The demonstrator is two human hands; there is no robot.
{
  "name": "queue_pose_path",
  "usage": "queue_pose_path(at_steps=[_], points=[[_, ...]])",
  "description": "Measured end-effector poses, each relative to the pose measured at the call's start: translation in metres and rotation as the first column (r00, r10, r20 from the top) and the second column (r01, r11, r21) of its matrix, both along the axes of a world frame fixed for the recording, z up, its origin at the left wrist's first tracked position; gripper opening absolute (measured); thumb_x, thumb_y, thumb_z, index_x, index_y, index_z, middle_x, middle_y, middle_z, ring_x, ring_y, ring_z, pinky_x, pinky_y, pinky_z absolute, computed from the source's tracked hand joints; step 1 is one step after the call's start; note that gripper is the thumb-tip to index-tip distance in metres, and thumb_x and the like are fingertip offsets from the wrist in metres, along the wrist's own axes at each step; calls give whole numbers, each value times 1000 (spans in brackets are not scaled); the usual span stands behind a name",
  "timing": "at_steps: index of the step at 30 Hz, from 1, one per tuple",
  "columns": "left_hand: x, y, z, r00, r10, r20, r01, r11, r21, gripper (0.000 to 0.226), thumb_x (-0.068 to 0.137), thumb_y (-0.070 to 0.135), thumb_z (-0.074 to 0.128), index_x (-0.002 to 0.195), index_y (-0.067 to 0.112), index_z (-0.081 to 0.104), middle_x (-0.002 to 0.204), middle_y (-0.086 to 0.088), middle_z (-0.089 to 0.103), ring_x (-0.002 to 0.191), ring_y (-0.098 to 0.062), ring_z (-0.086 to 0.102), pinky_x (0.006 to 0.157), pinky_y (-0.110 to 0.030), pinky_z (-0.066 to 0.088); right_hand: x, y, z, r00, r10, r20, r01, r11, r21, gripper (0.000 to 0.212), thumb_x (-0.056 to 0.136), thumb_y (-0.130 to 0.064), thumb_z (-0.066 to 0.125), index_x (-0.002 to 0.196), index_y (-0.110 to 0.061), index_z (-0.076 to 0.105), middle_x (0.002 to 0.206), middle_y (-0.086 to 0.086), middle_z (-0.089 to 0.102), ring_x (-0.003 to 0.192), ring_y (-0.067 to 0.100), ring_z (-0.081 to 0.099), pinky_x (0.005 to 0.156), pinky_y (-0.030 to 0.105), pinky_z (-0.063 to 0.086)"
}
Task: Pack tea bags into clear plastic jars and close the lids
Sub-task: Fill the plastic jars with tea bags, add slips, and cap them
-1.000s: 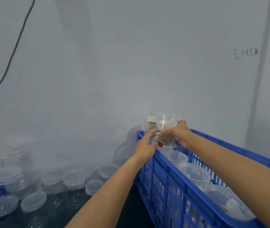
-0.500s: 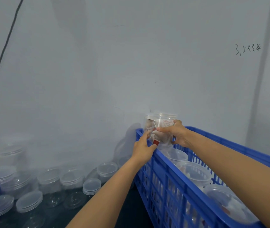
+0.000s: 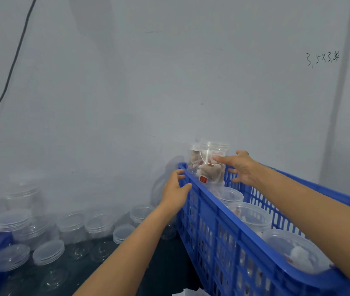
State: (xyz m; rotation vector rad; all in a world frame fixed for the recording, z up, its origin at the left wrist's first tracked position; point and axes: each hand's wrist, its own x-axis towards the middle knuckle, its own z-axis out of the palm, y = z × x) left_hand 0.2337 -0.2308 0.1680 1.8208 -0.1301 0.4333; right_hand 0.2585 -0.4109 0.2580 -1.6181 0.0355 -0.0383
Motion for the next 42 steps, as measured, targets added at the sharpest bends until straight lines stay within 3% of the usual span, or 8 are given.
queue_pose_path(at_steps=[5, 15, 18, 21, 27, 31, 38, 42], points=[[-37, 40, -5, 994, 111, 3, -110, 993, -53, 30, 96, 5, 51, 125, 12, 50, 129, 0, 52, 113, -11, 49, 95, -23, 38, -48, 4, 17, 990, 46, -132, -40, 998, 44, 57, 87, -10, 66, 137, -11, 39, 133, 17, 46, 114, 27, 50, 98, 51, 41], [-116, 126, -63, 944, 288, -160, -314, 932, -180, 21, 94, -5, 49, 110, 2, 60, 106, -7, 61, 100, -18, 53, 88, -24, 43, -155, 84, 9, 931, 342, -128, -319, 932, 173, 10, 94, 0, 47, 104, -1, 49, 131, 28, 44, 122, 38, 49, 99, 45, 46], [-132, 145, -85, 917, 330, -224, -374, 907, -194, 20, 93, -7, 49, 107, 1, 61, 94, -2, 61, 92, -16, 52, 71, -14, 43, -160, 117, -19, 910, 357, -212, -339, 933, 121, 13, 93, 0, 48, 106, -3, 51, 128, 25, 45, 118, 36, 51, 98, 46, 47], [-139, 158, -105, 887, 357, -294, -423, 883, -203, 23, 93, -8, 48, 111, -3, 61, 104, -9, 60, 99, -20, 54, 87, -27, 41, -156, 146, -52, 897, 334, -290, -322, 943, 88, 35, 92, -2, 50, 127, -4, 45, 115, 20, 50, 106, 30, 53, 97, 46, 47], [-128, 181, -124, 850, 366, -378, -477, 840, -259, 20, 94, -3, 49, 111, 6, 57, 118, -11, 57, 105, -20, 52, 93, -34, 42, -128, 195, -100, 844, 341, -414, -329, 939, 104, 30, 92, -4, 49, 121, -8, 45, 112, 17, 47, 121, 31, 49, 94, 45, 45], [-107, 192, -126, 845, 380, -375, -492, 827, -271, 25, 94, -1, 50, 117, 8, 53, 125, -10, 56, 107, -20, 51, 91, -33, 42, -98, 222, -118, 834, 338, -436, -327, 940, 102, 26, 91, -5, 50, 116, -8, 45, 95, 14, 48, 103, 27, 51, 86, 43, 46], [-74, 201, -131, 828, 409, -382, -529, 796, -293, 52, 91, 2, 57, 138, 7, 34, 140, -12, 39, 121, -27, 46, 100, -37, 42, -47, 269, -140, 952, 218, -213, -237, 969, -67, 8, 89, 1, 48, 91, -5, 52, 90, 15, 50, 84, 26, 48, 72, 38, 48], [-64, 197, -141, 848, 334, -412, -466, 840, -277, 69, 92, 9, 59, 148, 11, 17, 151, -11, 21, 133, -27, 34, 108, -38, 35, -26, 290, -156, 977, 211, 18, -199, 943, -266, 23, 88, 0, 48, 106, -11, 54, 97, 4, 55, 81, 16, 52, 73, 27, 41]])
